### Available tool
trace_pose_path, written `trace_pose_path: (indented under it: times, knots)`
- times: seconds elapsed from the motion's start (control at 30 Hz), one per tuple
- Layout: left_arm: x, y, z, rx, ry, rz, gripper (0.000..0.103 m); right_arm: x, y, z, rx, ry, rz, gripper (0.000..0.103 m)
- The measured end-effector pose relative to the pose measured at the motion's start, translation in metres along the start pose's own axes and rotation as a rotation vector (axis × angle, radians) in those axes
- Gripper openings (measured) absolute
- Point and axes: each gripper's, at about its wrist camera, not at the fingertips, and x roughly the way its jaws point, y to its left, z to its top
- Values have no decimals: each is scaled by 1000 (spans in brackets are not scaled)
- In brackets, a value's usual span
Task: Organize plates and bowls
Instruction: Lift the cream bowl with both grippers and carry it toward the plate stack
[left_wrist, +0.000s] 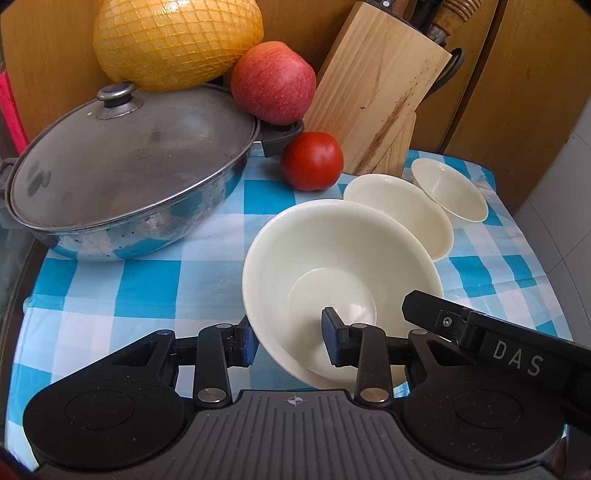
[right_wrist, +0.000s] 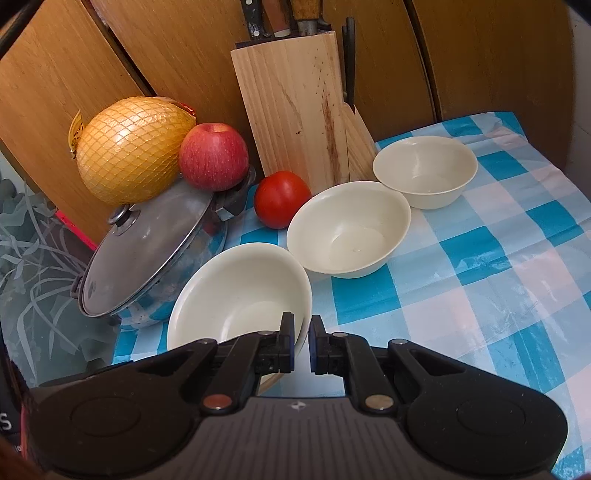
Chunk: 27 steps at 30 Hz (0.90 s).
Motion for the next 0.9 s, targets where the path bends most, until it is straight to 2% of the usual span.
trace_pose_path:
  times: [0.9]
  knots:
    - [-34,-26,-22,49,-29,-49,44,-48,-11,-20,3,-33,-15,10]
